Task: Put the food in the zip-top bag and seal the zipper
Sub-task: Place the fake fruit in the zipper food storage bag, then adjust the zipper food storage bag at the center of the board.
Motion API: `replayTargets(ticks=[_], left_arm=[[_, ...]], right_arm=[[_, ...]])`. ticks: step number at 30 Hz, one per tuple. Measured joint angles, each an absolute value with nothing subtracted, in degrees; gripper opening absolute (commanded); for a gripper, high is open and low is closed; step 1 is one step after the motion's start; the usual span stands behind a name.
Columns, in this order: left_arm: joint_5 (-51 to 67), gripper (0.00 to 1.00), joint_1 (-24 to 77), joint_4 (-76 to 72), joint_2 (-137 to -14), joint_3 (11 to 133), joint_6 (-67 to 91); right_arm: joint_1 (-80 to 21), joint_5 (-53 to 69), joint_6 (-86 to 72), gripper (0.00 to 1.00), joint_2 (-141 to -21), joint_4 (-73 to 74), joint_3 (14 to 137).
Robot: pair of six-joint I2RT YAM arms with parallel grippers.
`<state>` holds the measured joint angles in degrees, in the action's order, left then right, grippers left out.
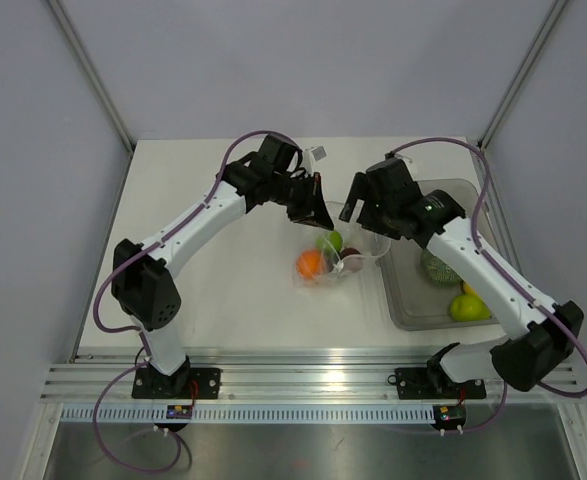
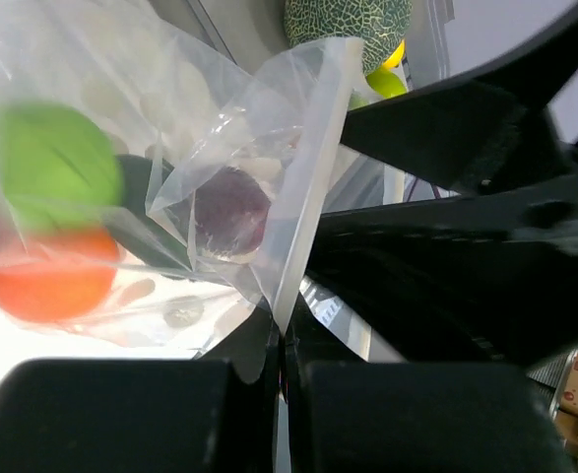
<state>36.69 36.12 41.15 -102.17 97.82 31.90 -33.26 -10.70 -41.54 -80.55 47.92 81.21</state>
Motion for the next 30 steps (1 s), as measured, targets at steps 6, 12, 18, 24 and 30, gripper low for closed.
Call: replayTargets(ticks=[6,12,18,24,30], left_arm=[[36.88,0.0,34.87,39.72,-101.34,96.14,33.01],[37.15,0.0,34.17,39.0,-101.19,95.96,33.1],[36.82,0.0,34.17,39.44,-101.14,95.96,32.86],[22.94,0.0,34.54,55.07,-101.3,107.07,24.25],[8.47,0.0,34.54,63.96,-97.67,118.04,17.5]], right_arm=[[-33.32,-18.7,-42.35,0.92,-68.62,53.58,77.6],[-33.32,-19.79,-43.9,0.79,-66.5,56.31,70.7],[-33.28,-12.4,-44.03,0.15,-71.42,52.12,65.65],[-33.3,-12.45,-42.76,0.0,-74.98,52.21,74.61],[-33.3,-15.51,-41.71,0.0,-72.79,49.28,82.41]])
